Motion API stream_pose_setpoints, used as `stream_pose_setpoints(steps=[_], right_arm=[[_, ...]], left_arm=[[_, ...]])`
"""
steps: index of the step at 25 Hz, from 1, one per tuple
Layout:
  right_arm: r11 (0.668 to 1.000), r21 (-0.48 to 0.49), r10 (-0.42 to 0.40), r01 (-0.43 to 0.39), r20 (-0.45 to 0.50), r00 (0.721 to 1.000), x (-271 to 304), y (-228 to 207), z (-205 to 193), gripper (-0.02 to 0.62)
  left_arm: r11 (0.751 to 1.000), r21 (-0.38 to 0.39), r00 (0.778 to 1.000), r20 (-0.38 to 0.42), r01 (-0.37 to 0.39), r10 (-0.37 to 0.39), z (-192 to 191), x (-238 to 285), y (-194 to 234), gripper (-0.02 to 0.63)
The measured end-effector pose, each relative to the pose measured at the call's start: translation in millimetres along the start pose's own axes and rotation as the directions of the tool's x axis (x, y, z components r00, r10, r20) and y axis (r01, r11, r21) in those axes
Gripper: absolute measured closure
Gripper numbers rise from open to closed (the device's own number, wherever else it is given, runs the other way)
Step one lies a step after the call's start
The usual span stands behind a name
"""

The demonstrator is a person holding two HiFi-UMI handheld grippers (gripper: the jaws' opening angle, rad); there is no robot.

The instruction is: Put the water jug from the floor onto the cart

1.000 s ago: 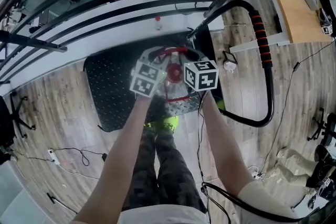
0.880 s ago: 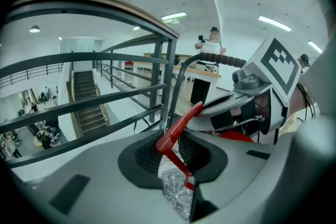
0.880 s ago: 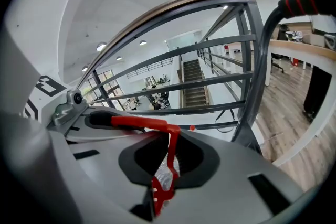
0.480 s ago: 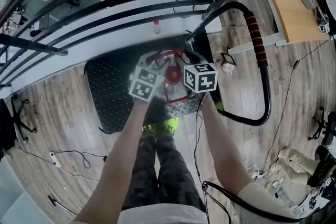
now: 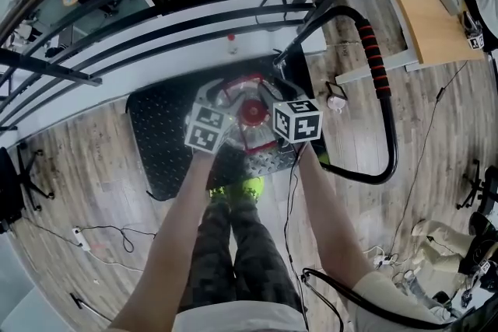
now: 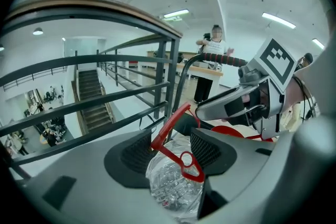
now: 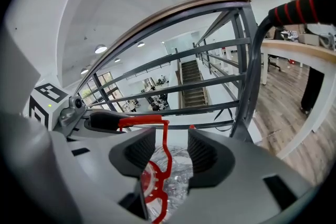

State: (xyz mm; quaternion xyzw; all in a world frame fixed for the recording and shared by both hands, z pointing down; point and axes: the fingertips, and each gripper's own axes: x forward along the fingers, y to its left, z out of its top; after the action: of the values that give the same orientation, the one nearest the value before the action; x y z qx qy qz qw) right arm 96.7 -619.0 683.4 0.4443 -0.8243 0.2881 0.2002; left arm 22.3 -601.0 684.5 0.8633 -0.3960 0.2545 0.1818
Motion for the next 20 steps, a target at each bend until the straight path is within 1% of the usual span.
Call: stream_pose_setpoints(steps=[8,10,13,14,16,19,20], right_arm=[[0.999,-0.029,-0.023,0.023,0.025,0.999,-22,15,9,0.425],[0.999,-0.036,-0.024,0.026,0.034,0.999,-30,22,16,0.425],[0.998,-0.066,-0.020,0.023,0.038,0.999,-44,35,25,0.428],[0.997,-0.077,-0.016,0.020,0.041,0.999,-49,40,28,0.437],[0.996,-0.091,-0.004,0.009,0.059,0.998,-58,50,35,0.494],[0.995,-0.098,0.038,-0.029,0.089,0.995,-73,68,45,0.532],[0.994,-0.106,0.050,-0.040,0.101,0.994,-79,75,49,0.537]], left_arm=[[1.000,0.019,1.000,0.021,-0.020,0.019,12,-26,-1,0.402],[0.999,0.031,0.999,0.034,-0.026,0.024,22,-34,-3,0.402],[0.998,0.049,0.997,0.074,-0.034,0.030,42,-49,-8,0.402],[0.998,0.052,0.996,0.087,-0.033,0.028,48,-54,-10,0.403],[0.998,0.059,0.994,0.105,-0.020,0.014,59,-62,-16,0.403],[0.996,0.087,0.993,0.111,0.016,-0.026,69,-74,-31,0.413],[0.995,0.100,0.993,0.115,0.028,-0.039,73,-80,-36,0.451]])
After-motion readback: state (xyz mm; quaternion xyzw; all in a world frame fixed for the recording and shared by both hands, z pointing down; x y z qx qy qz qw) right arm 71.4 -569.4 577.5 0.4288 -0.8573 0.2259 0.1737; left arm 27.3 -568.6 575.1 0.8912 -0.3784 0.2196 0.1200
